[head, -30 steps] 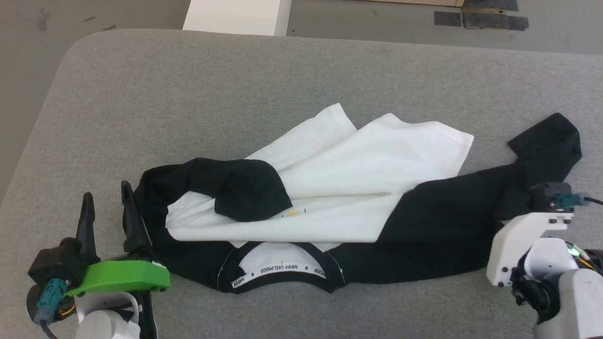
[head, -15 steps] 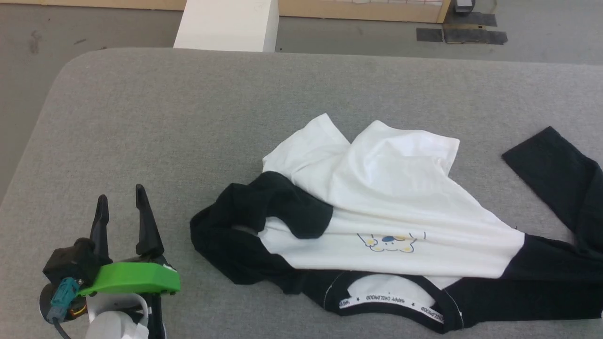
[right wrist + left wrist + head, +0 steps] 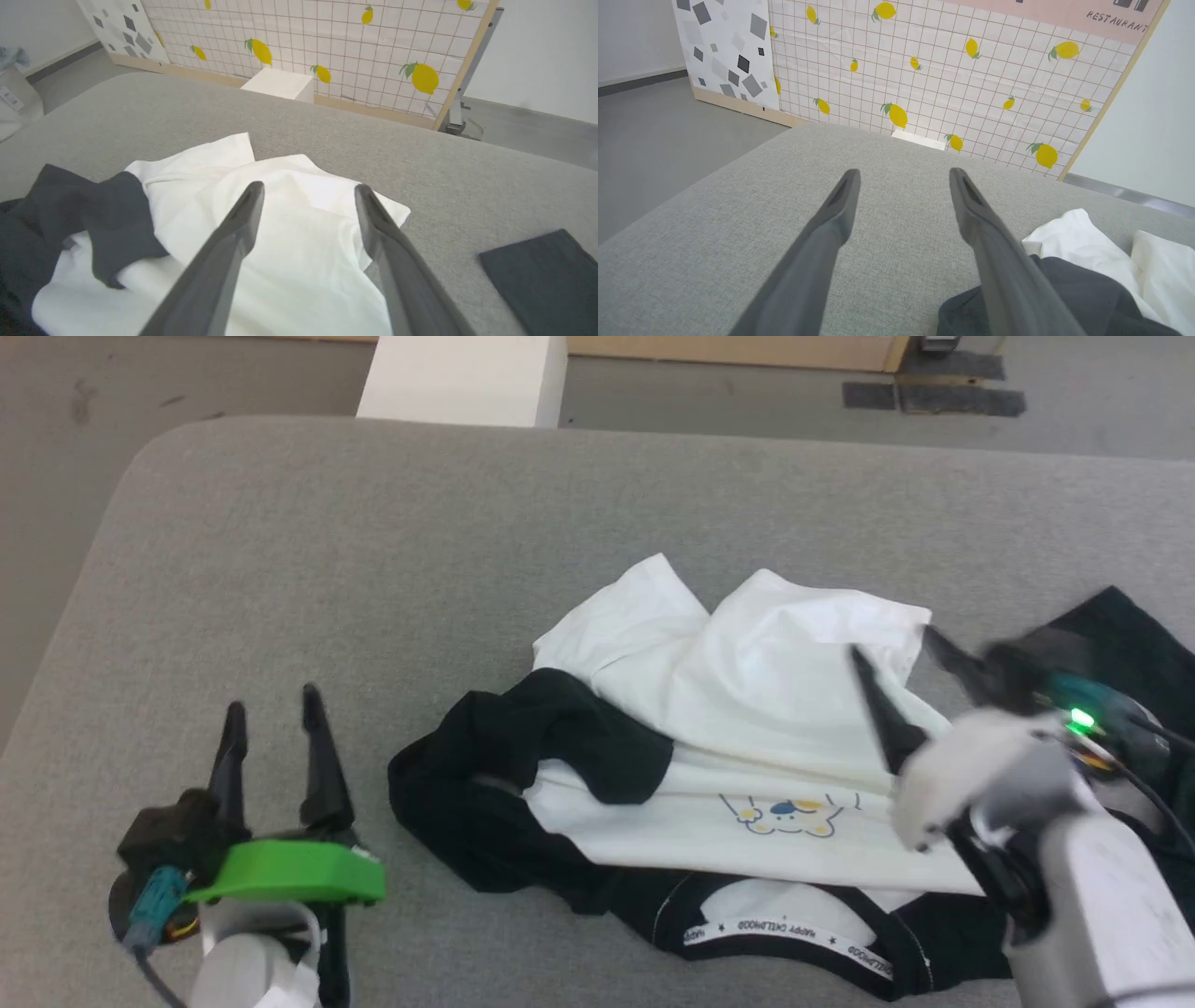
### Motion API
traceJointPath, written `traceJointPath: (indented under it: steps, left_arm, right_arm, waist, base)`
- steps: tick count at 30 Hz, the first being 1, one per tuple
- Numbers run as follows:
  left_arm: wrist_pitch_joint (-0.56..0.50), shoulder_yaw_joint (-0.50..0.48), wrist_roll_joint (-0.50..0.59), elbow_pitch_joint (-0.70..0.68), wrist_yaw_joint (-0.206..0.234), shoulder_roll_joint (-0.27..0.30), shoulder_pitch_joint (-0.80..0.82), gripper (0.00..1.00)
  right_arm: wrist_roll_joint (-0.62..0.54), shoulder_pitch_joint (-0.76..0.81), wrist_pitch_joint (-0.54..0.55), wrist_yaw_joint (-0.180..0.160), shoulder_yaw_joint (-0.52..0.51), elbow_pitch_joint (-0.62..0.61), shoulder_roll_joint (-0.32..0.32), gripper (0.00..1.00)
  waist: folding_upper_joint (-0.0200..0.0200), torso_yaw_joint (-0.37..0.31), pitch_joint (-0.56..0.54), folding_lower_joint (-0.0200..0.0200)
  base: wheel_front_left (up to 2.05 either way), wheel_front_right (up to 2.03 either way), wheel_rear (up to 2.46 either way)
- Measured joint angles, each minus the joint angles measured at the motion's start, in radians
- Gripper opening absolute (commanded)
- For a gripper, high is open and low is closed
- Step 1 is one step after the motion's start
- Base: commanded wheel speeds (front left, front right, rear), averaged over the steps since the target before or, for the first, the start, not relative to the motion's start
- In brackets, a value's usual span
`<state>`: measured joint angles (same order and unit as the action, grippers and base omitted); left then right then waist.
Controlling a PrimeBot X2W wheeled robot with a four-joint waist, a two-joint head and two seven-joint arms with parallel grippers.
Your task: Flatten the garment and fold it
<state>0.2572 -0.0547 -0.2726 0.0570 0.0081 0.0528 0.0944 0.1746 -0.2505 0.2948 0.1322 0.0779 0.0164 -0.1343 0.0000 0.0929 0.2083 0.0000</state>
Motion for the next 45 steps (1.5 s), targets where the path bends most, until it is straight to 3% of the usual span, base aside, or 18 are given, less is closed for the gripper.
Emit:
traceJointPath:
  steps: [9, 13, 14, 15, 16, 17, 22, 31, 35, 38, 39, 40, 45]
  left_arm:
    - [0.0, 0.096, -0.002, 0.0, -0.007, -0.001, 0.077, 1.0]
    - [0.0, 0.133, -0.011, 0.0, -0.004, -0.001, 0.101, 1.0]
    - [0.0, 0.141, -0.012, -0.001, -0.002, -0.001, 0.105, 1.0]
    - [0.0, 0.147, -0.013, -0.001, 0.0, -0.001, 0.108, 1.0]
    - [0.0, 0.155, -0.015, -0.002, 0.003, -0.001, 0.113, 1.0]
    - [0.0, 0.161, -0.016, -0.003, 0.003, -0.001, 0.116, 1.0]
    - [0.0, 0.184, -0.021, -0.008, 0.003, -0.001, 0.128, 1.0]
    - [0.0, 0.218, -0.03, -0.011, 0.006, -0.001, 0.164, 1.0]
    - [0.0, 0.242, -0.039, -0.011, 0.006, -0.001, 0.184, 1.0]
    - [0.0, 0.254, -0.052, -0.01, 0.006, -0.001, 0.189, 1.0]
    - [0.0, 0.257, -0.055, -0.009, 0.008, -0.001, 0.191, 1.0]
    - [0.0, 0.258, -0.055, -0.008, 0.012, -0.001, 0.193, 1.0]
    - [0.0, 0.252, -0.053, 0.006, 0.011, -0.001, 0.194, 1.0]
  right_arm:
    - [0.132, -0.264, 0.164, 0.0, 0.363, 0.272, -0.135, 1.0]
    - [0.181, -0.328, 0.269, 0.0, 0.465, 0.361, -0.182, 1.0]
    - [0.188, -0.342, 0.303, 0.0, 0.482, 0.383, -0.195, 0.95]
    - [0.192, -0.353, 0.321, 0.0, 0.483, 0.396, -0.199, 0.46]
    - [0.192, -0.372, 0.344, 0.0, 0.491, 0.403, -0.205, 0.15]
    - [0.191, -0.392, 0.361, 0.001, 0.496, 0.409, -0.208, 0.0]
    - [0.137, -0.466, 0.309, 0.0, 0.432, 0.452, -0.231, 0.0]
    - [-0.128, -0.724, 0.115, 0.0, 0.085, 0.596, -0.201, 0.0]
    - [-0.228, -0.812, 0.082, 0.0, -0.034, 0.668, -0.18, 0.0]
    - [-0.265, -0.826, 0.09, 0.0, -0.066, 0.723, -0.16, 0.03]
    - [-0.269, -0.826, 0.092, 0.0, -0.078, 0.744, -0.152, 0.41]
    - [-0.271, -0.826, 0.092, 0.0, -0.088, 0.76, -0.143, 1.0]
    - [-0.217, -0.784, 0.02, 0.0, -0.097, 0.782, -0.092, 1.0]
  waist:
    - [0.0, 0.074, 0.045, 0.0]
    - [0.0, 0.111, 0.068, 0.0]
    - [0.0001, 0.12, 0.074, 0.0]
    - [0.0, 0.127, 0.079, 0.0001]
    - [0.0, 0.135, 0.085, 0.0]
    - [0.0, 0.142, 0.092, 0.0]
    - [0.0, 0.161, 0.121, 0.0001]
    - [0.0, 0.174, 0.169, 0.0001]
    - [0.0, 0.192, 0.187, 0.0001]
    - [0.0, 0.201, 0.199, 0.0001]
    - [0.0, 0.204, 0.203, 0.0001]
    - [0.0, 0.205, 0.207, 0.0001]
    - [0.0, 0.194, 0.201, 0.0002]
  base:
    - [0.0, 0.0, 0.0]
    - [0.0, 0.0, 0.0]
    - [0.0, 0.0, 0.0]
    - [0.0, 0.0, 0.0]
    - [0.0, 0.0, 0.0]
    - [0.0, 0.0, 0.0]
    - [0.0, 0.0, 0.0]
    - [0.0, 0.0, 0.0]
    - [0.0, 0.0, 0.0]
    - [0.0, 0.0, 0.0]
    - [0.0, 0.0, 0.0]
    - [0.0, 0.0, 0.0]
    - [0.0, 0.0, 0.0]
